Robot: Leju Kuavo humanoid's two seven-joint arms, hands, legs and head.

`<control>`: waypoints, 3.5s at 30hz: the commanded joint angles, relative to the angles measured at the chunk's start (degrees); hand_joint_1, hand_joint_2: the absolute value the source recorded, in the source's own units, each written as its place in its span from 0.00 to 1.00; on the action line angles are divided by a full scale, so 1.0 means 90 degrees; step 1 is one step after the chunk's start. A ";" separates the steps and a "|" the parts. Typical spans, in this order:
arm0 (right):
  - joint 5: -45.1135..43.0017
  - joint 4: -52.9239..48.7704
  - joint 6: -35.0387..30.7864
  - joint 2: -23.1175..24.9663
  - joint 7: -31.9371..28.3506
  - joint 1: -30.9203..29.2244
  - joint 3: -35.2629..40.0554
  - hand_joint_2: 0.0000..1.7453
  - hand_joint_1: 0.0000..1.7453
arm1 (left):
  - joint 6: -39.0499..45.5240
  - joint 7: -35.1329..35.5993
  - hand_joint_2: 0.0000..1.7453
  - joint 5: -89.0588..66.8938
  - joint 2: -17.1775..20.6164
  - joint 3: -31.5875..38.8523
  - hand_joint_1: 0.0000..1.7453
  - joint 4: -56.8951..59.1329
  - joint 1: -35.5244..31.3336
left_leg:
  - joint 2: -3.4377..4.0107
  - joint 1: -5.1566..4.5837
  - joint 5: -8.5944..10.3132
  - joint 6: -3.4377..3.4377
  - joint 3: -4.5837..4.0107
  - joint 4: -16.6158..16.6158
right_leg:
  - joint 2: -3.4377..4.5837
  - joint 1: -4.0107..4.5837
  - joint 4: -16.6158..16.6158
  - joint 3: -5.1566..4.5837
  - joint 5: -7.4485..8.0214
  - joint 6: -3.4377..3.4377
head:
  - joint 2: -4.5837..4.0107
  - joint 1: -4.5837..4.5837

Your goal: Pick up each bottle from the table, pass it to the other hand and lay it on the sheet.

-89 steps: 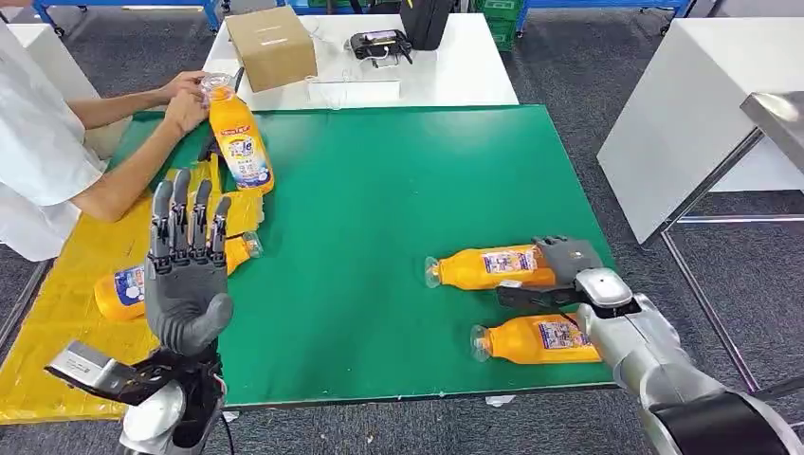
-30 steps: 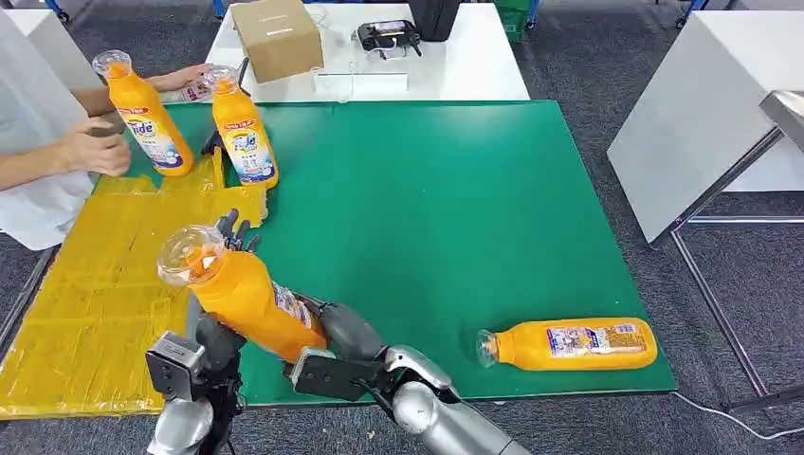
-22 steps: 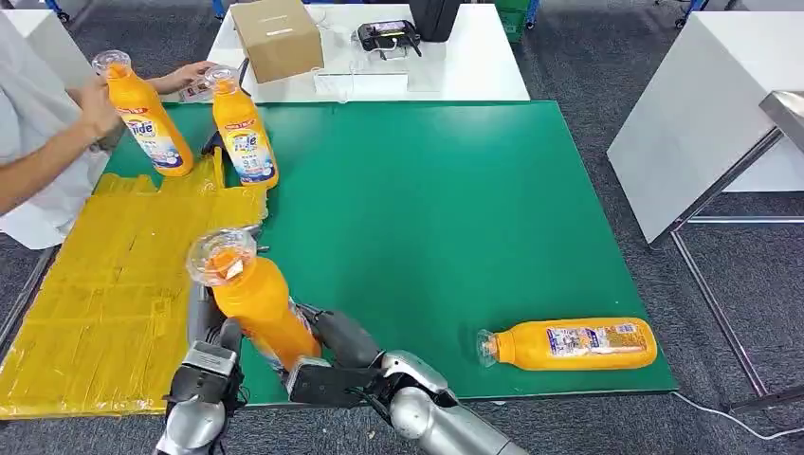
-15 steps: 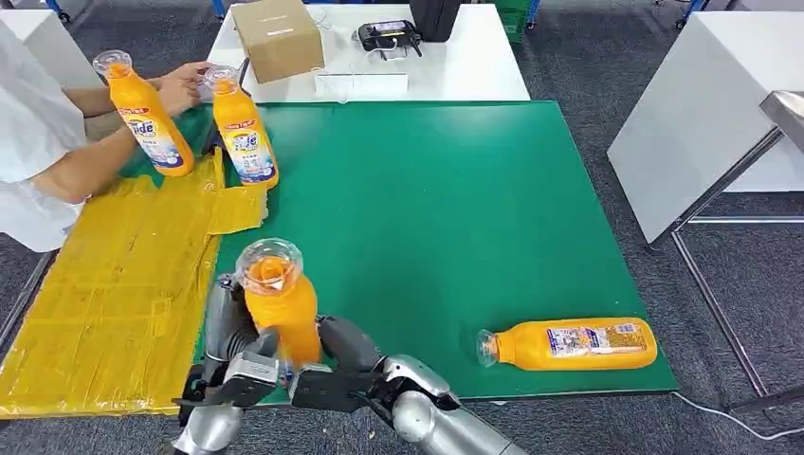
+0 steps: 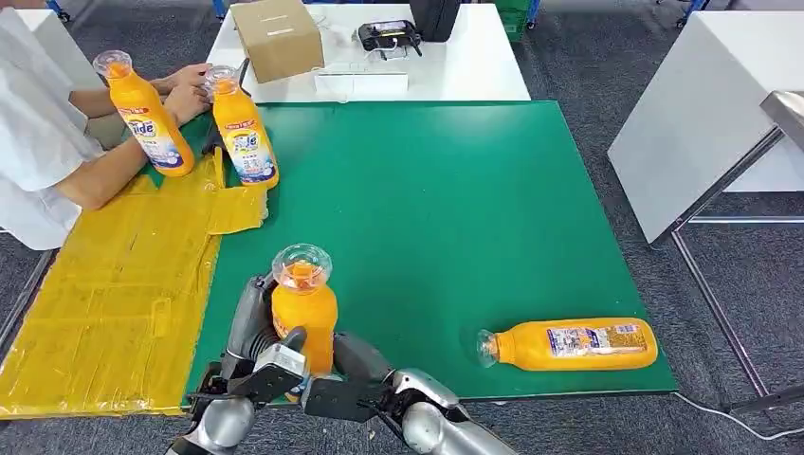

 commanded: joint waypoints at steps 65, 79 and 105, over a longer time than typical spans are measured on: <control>0.0062 -0.1584 -0.1001 -0.0045 -0.0181 0.0377 -0.1058 1.00 1.00 | 0.1984 0.1929 1.00 -0.3476 0.0194 0.1251 1.00 0.1101 -0.1136 | -0.0018 0.0005 -0.0011 -0.0008 0.0036 -0.0002 | 0.0014 -0.0002 -0.0001 0.0034 -0.0014 -0.0008 | 0.0000 0.0000; -0.0036 -0.1780 -0.1080 -0.0121 -0.0285 0.0356 -0.0986 1.00 1.00 | 0.1984 0.6775 1.00 -0.6124 0.2735 -0.1867 1.00 0.1541 -0.2957 | -0.0029 0.0013 -0.0013 -0.0015 0.0025 0.0015 | 0.0009 0.0006 0.0020 0.0024 -0.0022 -0.0016 | 0.0000 0.0000; -0.0352 -0.2051 -0.0716 -0.0292 -0.0384 0.0160 -0.0489 1.00 1.00 | 0.1893 0.6457 1.00 -0.6124 0.1321 -0.5604 1.00 0.6777 -0.4511 | -0.0002 0.0005 0.0008 -0.0029 0.0016 0.0007 | 0.0029 -0.0001 0.0028 -0.0003 0.0001 -0.0029 | 0.0000 0.0002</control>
